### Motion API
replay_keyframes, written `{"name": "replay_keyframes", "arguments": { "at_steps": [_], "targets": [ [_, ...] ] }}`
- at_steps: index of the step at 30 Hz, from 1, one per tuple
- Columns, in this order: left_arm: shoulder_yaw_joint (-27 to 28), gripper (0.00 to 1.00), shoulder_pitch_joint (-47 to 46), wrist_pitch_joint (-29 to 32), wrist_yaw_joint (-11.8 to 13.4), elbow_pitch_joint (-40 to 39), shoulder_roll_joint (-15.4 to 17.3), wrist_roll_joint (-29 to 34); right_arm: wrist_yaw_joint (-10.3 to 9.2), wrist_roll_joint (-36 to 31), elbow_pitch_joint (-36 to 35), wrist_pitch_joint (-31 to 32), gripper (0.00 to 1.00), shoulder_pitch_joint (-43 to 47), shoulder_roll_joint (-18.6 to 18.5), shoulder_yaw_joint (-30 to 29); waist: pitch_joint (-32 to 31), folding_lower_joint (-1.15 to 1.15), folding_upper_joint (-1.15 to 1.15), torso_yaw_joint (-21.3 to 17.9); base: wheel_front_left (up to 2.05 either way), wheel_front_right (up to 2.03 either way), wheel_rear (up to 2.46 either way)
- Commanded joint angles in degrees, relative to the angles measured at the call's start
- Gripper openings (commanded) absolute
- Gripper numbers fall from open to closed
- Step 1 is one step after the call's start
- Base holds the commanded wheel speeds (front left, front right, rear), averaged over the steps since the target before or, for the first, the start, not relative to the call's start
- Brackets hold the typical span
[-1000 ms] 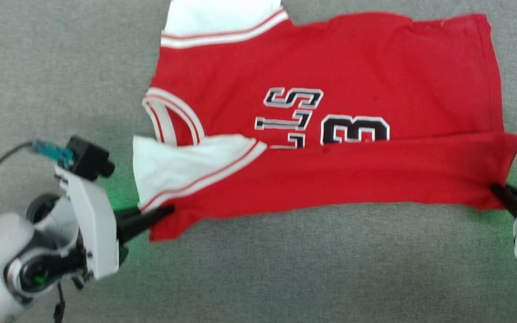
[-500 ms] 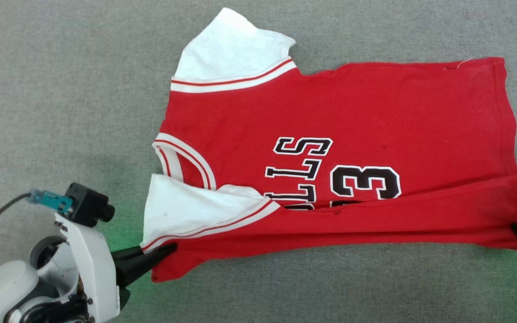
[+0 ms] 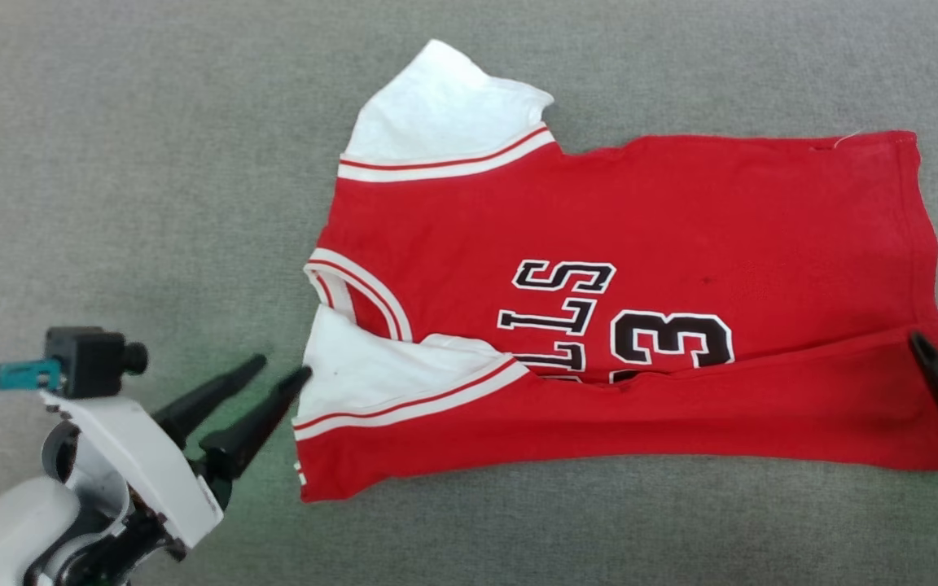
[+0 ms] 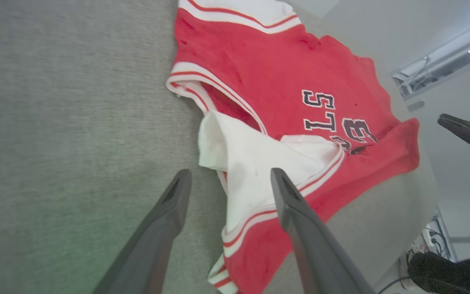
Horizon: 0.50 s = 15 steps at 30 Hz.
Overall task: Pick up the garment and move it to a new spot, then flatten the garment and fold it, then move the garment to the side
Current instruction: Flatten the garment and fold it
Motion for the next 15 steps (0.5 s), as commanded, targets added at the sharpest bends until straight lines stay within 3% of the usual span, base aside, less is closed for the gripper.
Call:
{"name": "replay_keyframes", "arguments": {
  "at_steps": [1, 7, 11, 15],
  "targets": [
    [0.5, 1.00, 1.0, -1.9, 0.4, 0.7, -0.8, 0.8, -0.05, -1.0, 0.3, -2.3, 1.00, -1.3, 0.1, 0.9, -0.6, 0.00, 0.00, 0.6, 0.00, 0.00, 0.00],
    [3.6, 1.00, 3.2, -12.3, 3.1, 6.8, -6.1, 3.6, -0.05, -5.2, 6.2, -13.9, 1.00, -5.3, 2.9, 6.6, -1.4, 0.00, 0.00, 1.6, 0.00, 0.00, 0.00],
    [8.4, 1.00, 4.4, -13.9, 3.1, 10.5, -10.0, 7.1, -0.05, -8.5, 9.8, -22.9, 1.00, -8.0, 6.3, 8.0, -1.7, 0.00, 0.00, 1.9, 0.00, 0.00, 0.00],
    [17.3, 1.00, 5.0, -13.8, 2.1, 12.7, -13.4, 14.7, -0.05, -12.0, 12.2, -31.0, 1.00, -9.6, 10.5, 7.1, -1.7, 0.00, 0.00, 1.1, 0.00, 0.00, 0.00]
  ]
}}
